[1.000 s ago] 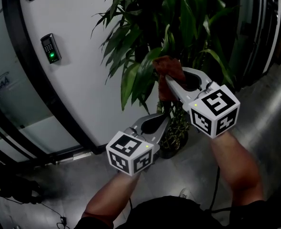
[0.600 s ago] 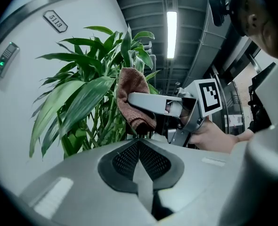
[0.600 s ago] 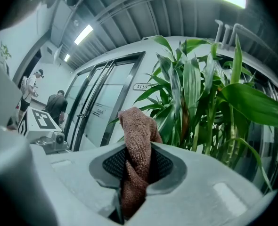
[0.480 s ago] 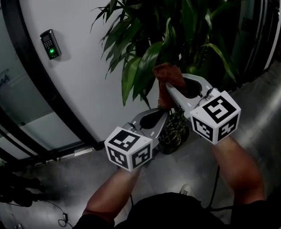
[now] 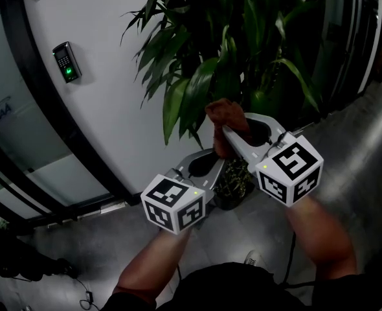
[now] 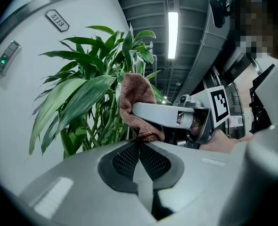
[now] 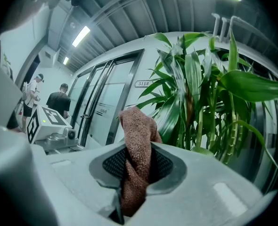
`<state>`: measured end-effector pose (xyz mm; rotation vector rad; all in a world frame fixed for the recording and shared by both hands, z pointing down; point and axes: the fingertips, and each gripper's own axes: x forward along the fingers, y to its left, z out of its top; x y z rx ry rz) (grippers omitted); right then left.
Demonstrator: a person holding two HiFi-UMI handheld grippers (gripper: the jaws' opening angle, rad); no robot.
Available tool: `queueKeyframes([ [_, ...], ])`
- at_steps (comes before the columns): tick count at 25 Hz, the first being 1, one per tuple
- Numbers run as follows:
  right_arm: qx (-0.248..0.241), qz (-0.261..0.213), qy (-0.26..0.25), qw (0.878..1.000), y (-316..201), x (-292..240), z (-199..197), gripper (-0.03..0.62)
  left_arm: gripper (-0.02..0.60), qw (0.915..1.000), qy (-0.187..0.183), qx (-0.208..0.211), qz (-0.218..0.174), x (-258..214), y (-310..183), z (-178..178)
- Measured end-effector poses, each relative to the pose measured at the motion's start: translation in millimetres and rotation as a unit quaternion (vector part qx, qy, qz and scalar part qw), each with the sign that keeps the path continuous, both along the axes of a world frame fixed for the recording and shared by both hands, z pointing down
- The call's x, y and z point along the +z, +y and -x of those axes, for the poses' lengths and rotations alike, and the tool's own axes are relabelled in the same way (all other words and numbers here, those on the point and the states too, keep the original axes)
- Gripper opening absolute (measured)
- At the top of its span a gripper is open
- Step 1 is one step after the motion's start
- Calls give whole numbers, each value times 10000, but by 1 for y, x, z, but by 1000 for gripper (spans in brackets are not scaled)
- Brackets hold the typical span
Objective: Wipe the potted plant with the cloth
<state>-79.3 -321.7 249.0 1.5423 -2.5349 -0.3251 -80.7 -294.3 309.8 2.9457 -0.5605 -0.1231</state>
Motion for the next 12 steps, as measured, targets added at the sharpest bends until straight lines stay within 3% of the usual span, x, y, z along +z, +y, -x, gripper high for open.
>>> queueKeyframes([
  [5,-162,239,-393,9988,11,14,5,71,17,10000,10,-41,-28,-1,-2,3],
  [12,-143,317,-440,9984,30,28,5,71,17,9999,-65,-78,-122,0,-3,6],
])
